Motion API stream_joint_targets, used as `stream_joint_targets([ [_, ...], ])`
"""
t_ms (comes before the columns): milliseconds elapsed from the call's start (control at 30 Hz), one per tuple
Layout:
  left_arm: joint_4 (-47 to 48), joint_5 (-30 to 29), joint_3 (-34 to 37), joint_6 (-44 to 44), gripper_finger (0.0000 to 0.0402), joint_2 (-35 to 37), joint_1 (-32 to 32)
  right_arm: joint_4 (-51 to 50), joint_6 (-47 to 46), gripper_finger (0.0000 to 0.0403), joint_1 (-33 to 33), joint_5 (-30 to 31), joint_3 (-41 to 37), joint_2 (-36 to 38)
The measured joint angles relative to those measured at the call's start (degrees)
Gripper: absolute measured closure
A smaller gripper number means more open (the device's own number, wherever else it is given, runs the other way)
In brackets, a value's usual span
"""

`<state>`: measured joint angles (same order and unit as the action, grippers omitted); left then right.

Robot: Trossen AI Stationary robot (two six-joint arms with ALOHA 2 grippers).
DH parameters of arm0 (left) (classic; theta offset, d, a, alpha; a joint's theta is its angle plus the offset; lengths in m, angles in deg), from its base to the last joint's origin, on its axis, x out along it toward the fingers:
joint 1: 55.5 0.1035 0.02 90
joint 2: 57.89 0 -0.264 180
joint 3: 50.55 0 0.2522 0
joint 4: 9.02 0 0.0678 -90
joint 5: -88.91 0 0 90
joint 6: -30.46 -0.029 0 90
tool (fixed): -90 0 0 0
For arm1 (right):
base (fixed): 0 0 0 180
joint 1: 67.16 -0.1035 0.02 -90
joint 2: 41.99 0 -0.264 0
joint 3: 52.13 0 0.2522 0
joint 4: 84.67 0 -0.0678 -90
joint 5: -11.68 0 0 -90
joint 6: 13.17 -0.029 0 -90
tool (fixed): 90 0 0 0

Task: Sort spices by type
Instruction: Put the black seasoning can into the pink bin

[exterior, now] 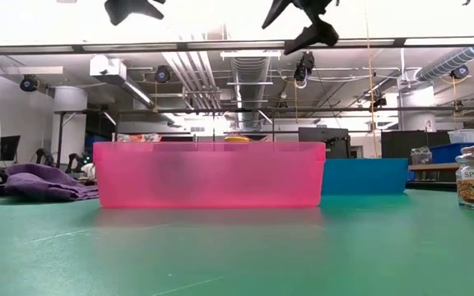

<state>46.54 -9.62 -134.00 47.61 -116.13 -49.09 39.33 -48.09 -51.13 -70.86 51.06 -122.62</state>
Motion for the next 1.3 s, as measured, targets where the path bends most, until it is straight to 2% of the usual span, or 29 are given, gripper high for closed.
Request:
stream_joint_targets([
  [200, 2.4, 0.0, 0.0, 6.5, 0.0241, 5.0, -0.1, -9.5, -2.7, 0.0051, 0.0, 0.1, 12.4, -11.1],
  [400, 5.1, 0.0, 0.0, 6.4, 0.0241, 8.9, -1.5, -20.4, -9.0, 0.0051, 0.5, 2.7, 26.6, -21.5],
  [567, 5.9, 0.0, 0.0, 7.7, 0.0241, 10.6, -2.7, -26.0, -12.1, 0.0051, 2.2, 3.1, 34.1, -28.9],
  [800, 5.9, 0.0, 0.1, 8.4, 0.0241, 12.1, -3.0, -26.4, -12.7, 0.0051, 5.6, 3.2, 39.8, -37.4],
  [1000, 6.0, -0.2, 0.1, 7.7, 0.0241, 12.9, -3.0, -26.2, -10.9, 0.0051, 8.3, 4.2, 41.6, -42.7],
  [1300, 6.3, -5.8, 0.1, 6.4, 0.0241, 12.6, -3.1, -26.0, -8.5, 0.0074, 10.1, 4.5, 41.6, -47.6],
])
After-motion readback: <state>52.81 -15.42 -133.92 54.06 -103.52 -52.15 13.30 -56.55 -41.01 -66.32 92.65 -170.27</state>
